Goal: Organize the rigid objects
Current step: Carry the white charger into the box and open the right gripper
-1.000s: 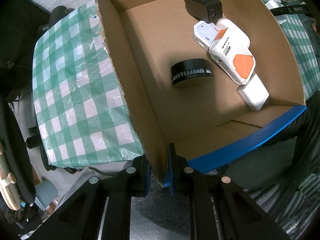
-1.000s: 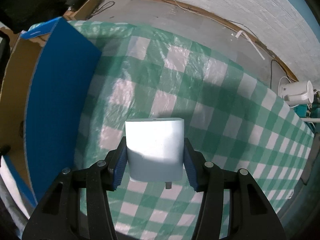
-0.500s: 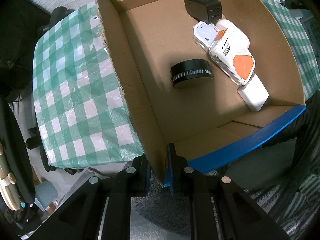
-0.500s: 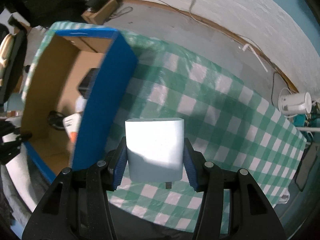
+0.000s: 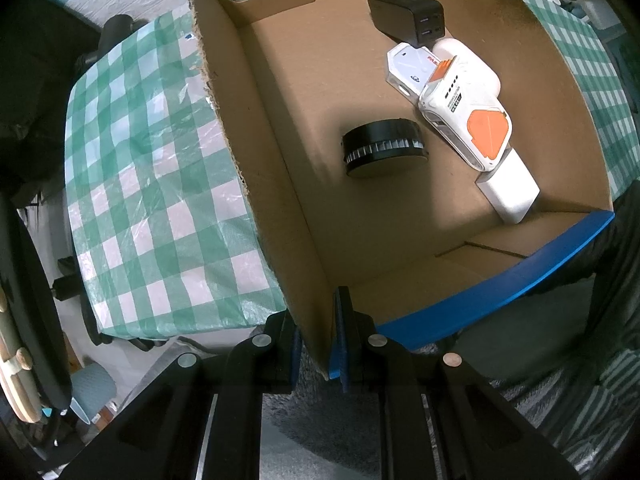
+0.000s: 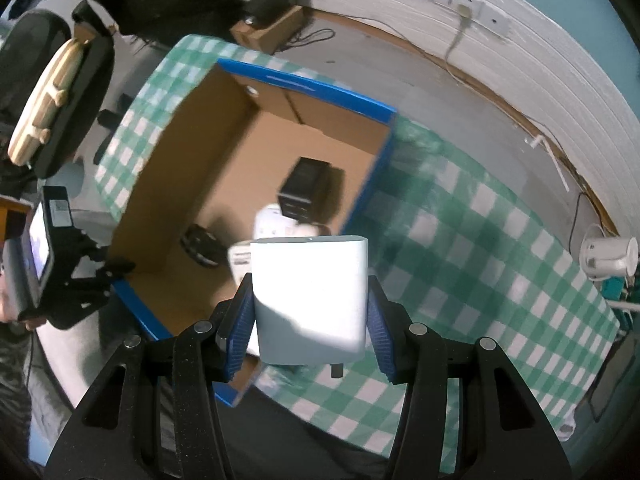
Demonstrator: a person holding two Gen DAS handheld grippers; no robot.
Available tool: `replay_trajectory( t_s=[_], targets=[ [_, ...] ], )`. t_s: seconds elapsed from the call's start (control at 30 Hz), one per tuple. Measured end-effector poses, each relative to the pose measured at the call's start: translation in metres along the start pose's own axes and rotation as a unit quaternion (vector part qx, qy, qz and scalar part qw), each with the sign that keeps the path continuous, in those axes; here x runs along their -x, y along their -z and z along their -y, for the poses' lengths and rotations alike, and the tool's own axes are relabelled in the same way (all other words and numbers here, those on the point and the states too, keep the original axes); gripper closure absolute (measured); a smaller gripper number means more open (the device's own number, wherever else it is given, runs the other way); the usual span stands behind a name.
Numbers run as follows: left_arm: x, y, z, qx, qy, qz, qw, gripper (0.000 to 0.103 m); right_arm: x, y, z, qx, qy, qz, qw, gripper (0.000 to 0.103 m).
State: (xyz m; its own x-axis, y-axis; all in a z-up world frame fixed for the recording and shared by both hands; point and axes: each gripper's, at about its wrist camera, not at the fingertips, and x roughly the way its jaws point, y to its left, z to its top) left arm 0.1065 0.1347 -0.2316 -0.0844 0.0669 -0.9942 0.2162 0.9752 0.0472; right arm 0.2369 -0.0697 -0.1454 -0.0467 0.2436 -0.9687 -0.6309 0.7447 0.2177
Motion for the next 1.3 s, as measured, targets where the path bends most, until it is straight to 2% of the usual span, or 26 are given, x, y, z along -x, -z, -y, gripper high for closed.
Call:
replay_trajectory(
  t_s=[0.33,0.57,0.7,0.83,1.07,1.3],
  targets=[
    [-0.002,-0.001,0.000,0.003,0.003,0.004,1.0000,0.090,-0.032,-0.013,-0.032,0.017,0.005,-0.024,1.000,0.051],
    [-0.003,-0.001,-0.003,0.003,0.005,0.007,1.0000,0.090,-0.060,-0.010,-0.028,0.003,0.025,-0.040,0.999,0.051],
    [-0.003,0.001,-0.004,0.003,0.007,0.009,0.9999,0.090,-0.067,-0.008,-0.025,-0.008,0.017,-0.043,0.999,0.051],
    [-0.003,0.001,-0.004,0.003,0.006,0.009,0.9999,0.090,-0.064,-0.007,-0.023,-0.014,0.025,-0.033,0.999,0.051],
    [-0.004,0.002,-0.002,0.004,0.003,0.009,0.9999,0.090,-0.046,-0.001,-0.014,-0.041,0.006,-0.010,0.999,0.050],
    [-0.002,0.004,-0.001,0.012,0.002,0.014,0.9998,0.088,-0.014,0.013,-0.008,-0.058,0.005,0.036,0.998,0.040]
  ],
)
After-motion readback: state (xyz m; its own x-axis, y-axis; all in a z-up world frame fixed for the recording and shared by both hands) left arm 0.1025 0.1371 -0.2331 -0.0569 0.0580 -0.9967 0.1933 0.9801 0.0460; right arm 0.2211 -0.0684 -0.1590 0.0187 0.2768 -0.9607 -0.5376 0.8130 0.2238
